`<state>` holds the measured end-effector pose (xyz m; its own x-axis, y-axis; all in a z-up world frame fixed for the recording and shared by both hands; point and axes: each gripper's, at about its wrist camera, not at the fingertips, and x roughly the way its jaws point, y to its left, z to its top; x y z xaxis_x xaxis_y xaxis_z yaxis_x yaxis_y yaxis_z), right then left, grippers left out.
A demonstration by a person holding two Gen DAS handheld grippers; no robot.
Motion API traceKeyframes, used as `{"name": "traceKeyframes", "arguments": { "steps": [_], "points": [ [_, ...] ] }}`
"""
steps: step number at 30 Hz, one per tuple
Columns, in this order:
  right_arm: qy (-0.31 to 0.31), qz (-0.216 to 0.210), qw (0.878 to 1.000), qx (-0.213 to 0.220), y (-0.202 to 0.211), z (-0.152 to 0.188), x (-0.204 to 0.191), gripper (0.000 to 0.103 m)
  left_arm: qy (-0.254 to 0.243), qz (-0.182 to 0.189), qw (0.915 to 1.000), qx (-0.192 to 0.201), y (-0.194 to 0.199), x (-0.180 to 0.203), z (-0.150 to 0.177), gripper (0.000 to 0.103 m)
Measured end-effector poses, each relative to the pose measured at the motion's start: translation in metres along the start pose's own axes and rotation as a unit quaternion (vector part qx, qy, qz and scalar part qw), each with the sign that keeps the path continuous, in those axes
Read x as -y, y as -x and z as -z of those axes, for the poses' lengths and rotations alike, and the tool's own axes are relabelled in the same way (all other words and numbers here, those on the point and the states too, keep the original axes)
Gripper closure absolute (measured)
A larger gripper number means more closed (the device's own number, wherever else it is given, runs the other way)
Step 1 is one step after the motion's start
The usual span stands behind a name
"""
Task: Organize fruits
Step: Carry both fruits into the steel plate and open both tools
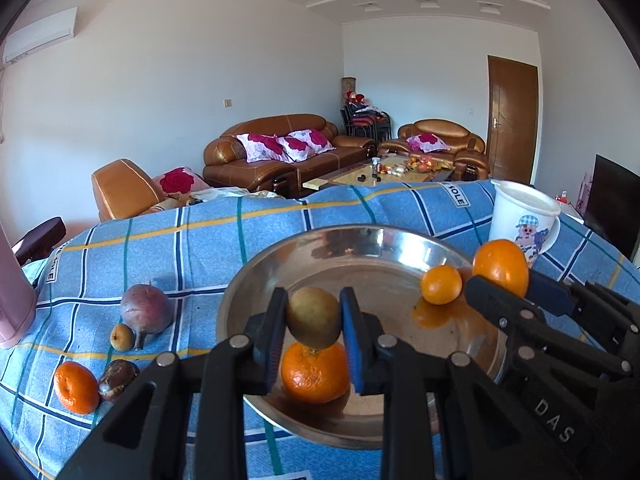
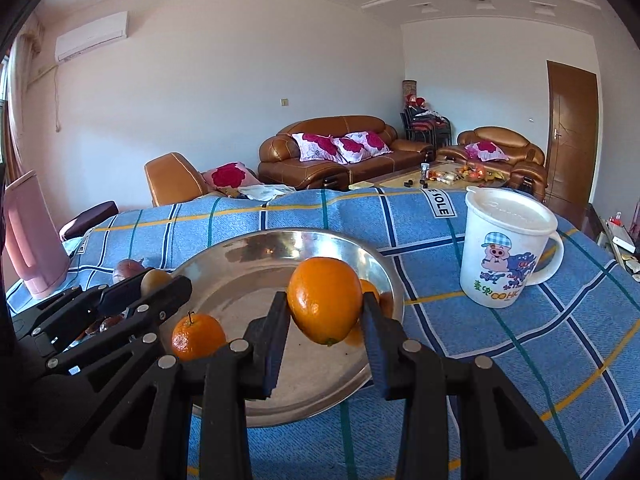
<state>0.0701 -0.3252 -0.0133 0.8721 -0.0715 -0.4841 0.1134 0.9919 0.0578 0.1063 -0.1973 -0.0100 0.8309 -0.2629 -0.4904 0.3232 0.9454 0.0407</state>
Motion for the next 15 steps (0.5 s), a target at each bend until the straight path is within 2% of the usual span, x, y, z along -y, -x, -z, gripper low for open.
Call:
{"name": "traceKeyframes", "arguments": {
  "steps": [5, 11, 15],
  "points": [
    [-0.004, 0.002, 1.0, -0.016, -0.011, -0.003, 0.004, 0.065, 0.0, -0.009, 0.9998, -0.019, -0.016, 0.004, -0.005, 0.075],
    [-0.025, -0.019, 0.997, -0.068, -0.033, -0.004, 0.011, 0.065, 0.002, -0.007, 0.9978, -0.066, -0.035, 0.005, -0.005, 0.075],
    [-0.029, -0.022, 0.996, -0.082, -0.038, -0.002, 0.011, 0.065, -0.008, -0.009, 0.9962, -0.086, -0.043, 0.009, -0.004, 0.075]
  ]
}}
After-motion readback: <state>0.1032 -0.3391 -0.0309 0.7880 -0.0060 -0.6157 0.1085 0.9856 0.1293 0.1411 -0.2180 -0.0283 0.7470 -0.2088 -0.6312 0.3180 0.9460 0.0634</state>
